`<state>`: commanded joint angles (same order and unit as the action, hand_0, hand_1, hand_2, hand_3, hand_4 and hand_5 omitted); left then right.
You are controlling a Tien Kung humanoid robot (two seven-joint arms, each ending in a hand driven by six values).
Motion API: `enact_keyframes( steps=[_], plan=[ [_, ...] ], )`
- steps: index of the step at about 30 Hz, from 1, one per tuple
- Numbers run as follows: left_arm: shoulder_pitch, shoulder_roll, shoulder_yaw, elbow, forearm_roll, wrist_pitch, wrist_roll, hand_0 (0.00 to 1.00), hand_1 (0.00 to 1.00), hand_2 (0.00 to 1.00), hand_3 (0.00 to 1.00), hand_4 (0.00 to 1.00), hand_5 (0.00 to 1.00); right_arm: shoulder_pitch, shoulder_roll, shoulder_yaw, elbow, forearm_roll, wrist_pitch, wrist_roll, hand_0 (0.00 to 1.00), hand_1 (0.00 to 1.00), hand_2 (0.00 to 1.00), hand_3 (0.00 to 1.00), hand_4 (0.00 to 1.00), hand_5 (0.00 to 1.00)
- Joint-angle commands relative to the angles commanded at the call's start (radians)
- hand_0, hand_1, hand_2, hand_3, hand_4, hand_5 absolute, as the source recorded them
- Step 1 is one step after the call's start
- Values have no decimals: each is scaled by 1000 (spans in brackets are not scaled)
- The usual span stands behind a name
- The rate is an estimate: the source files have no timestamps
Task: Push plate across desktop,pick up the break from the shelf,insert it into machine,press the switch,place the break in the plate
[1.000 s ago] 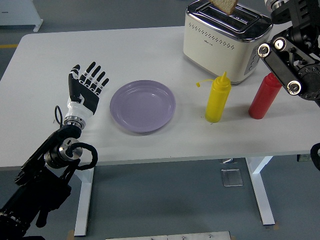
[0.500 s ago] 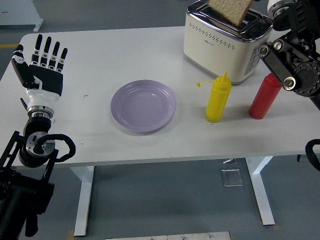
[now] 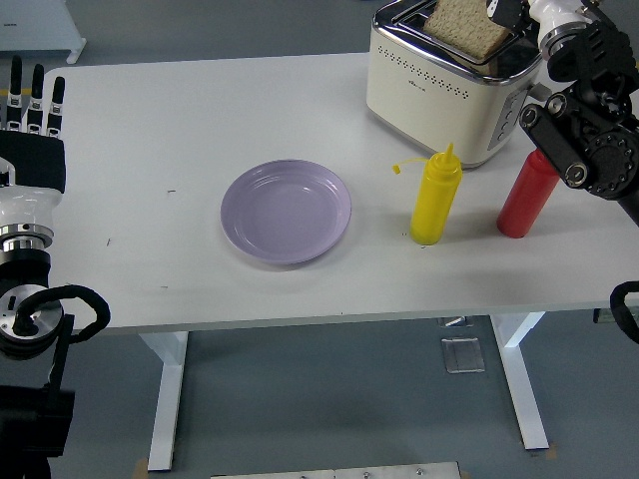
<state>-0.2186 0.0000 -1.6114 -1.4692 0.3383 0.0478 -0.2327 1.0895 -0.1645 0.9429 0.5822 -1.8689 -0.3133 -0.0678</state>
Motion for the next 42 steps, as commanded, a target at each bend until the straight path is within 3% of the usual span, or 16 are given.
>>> enact_keyframes(
  steps=[4,5,10,11,22,29,30,35,36,41,42],
  plan=[
    [29,0,-38,55,1,-9,3,850,852,844,781,564,998,-1,4,-13,1,36,36,8,381,487,541,599,558,107],
    [33,0,-43,66,0,-11,3,850,851,844,782,567,998,-1,5,-15,2,42,41,9,554,642,771,836,690,216],
    [41,0,-51,114,1,-16,13,850,851,844,782,567,998,-1,3,-6,6,66,51,22,554,642,771,836,690,216],
    [41,0,-50,119,1,-17,14,850,851,844,783,569,998,-1,3,-3,8,71,51,26,600,669,848,890,727,255],
    [35,0,-47,129,9,-20,22,851,849,845,783,569,998,-5,-26,33,71,114,11,58,630,690,877,909,754,285],
    [35,0,-41,137,14,-21,25,850,849,845,783,568,998,-22,-77,63,156,108,-18,38,628,685,865,901,754,300],
    [35,0,-41,138,15,-21,25,849,848,845,785,568,998,-25,-83,66,165,108,-25,34,526,598,748,776,488,197],
    [41,0,-47,146,23,-20,27,849,848,845,785,568,998,-79,-164,104,262,122,-111,-12,526,598,748,776,488,197],
    [43,0,-48,146,25,-20,27,850,848,844,785,567,998,-90,-181,112,279,122,-119,-16,351,461,642,585,243,160],
    [46,0,-54,148,28,-20,27,850,848,844,785,567,998,-149,-255,145,345,92,-99,-39,351,461,642,585,243,160],
    [46,0,-53,149,29,-20,27,850,847,845,785,566,998,-163,-269,150,358,79,-85,-43,298,379,619,551,155,126]
  ],
)
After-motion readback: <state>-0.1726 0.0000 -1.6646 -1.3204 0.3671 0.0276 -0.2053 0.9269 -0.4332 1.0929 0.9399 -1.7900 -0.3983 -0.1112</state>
